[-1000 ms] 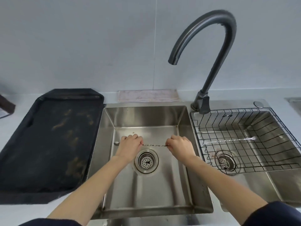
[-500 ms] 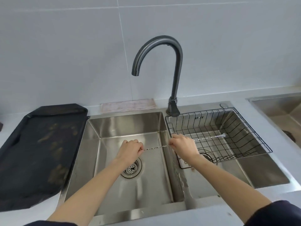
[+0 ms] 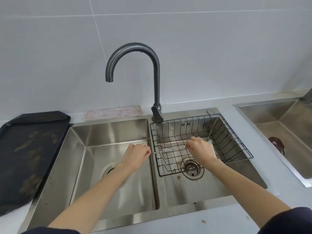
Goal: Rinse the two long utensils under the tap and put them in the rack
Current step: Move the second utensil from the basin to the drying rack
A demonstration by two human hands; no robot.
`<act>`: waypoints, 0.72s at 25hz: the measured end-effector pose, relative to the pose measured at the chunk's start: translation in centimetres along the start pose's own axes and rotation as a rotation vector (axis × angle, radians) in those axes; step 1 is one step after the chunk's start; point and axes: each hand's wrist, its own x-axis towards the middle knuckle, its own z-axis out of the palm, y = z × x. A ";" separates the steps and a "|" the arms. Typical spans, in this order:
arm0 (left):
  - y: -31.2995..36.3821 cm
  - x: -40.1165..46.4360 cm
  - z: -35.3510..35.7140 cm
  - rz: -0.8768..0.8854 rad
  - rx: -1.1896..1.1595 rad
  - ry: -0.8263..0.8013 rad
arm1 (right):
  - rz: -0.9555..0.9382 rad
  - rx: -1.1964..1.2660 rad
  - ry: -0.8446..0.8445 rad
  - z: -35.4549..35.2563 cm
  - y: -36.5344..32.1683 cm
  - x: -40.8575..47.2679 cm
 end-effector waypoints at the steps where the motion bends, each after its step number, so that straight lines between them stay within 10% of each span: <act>1: 0.8 0.3 0.1 0.002 0.000 0.003 | 0.006 -0.011 -0.004 -0.1 0.9 -0.1; 18: 9.5 7.1 4.2 -0.050 -0.021 -0.125 | 0.005 -0.026 -0.150 1.7 12.5 2.1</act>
